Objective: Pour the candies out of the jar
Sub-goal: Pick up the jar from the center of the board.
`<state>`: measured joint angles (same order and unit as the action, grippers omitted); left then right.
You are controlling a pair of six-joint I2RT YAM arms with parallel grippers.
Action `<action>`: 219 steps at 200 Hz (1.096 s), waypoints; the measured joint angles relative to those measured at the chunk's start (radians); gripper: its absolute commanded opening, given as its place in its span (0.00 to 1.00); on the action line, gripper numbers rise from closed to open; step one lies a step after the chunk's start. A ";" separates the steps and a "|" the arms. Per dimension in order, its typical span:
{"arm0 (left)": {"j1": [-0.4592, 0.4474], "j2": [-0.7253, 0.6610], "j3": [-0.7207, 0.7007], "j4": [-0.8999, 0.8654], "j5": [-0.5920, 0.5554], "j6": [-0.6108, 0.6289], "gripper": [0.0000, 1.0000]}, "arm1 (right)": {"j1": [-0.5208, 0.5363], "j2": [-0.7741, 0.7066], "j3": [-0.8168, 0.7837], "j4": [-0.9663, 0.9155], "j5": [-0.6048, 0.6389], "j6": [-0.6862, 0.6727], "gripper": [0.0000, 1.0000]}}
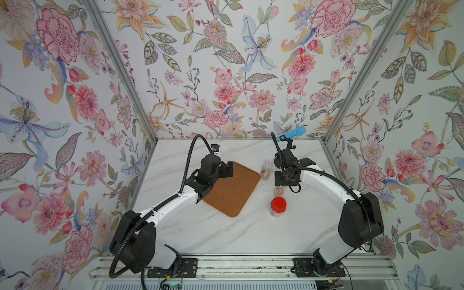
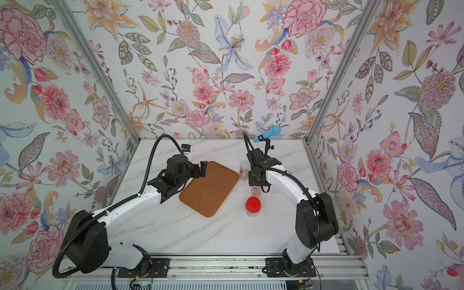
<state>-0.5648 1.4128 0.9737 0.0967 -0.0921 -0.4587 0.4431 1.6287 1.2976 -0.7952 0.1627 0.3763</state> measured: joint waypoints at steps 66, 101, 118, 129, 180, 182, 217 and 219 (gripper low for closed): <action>0.022 -0.043 -0.069 0.196 0.317 0.124 0.99 | -0.020 -0.021 0.232 -0.110 -0.261 -0.091 0.42; 0.023 -0.043 -0.114 0.308 0.509 0.180 0.99 | -0.042 -0.026 0.369 -0.160 -0.440 -0.132 0.42; 0.023 -0.042 -0.129 0.356 0.573 0.199 0.99 | -0.056 -0.026 0.422 -0.178 -0.524 -0.139 0.39; 0.021 -0.042 -0.129 0.381 0.608 0.213 0.99 | -0.063 -0.026 0.454 -0.196 -0.566 -0.149 0.39; -0.018 0.016 -0.072 0.398 0.697 0.304 0.99 | -0.066 -0.023 0.563 -0.270 -0.715 -0.188 0.38; -0.022 0.019 -0.068 0.396 0.699 0.308 0.98 | -0.065 -0.022 0.565 -0.272 -0.719 -0.188 0.38; -0.065 0.051 -0.030 0.376 0.718 0.351 0.98 | -0.048 -0.001 0.569 -0.295 -0.761 -0.192 0.38; -0.066 0.053 -0.028 0.376 0.719 0.351 0.97 | -0.047 0.000 0.569 -0.296 -0.762 -0.193 0.38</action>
<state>-0.6304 1.4654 0.9455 0.4725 0.6270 -0.1074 0.3965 1.6287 1.8668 -1.0916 -0.5995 0.1833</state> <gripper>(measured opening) 0.985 0.545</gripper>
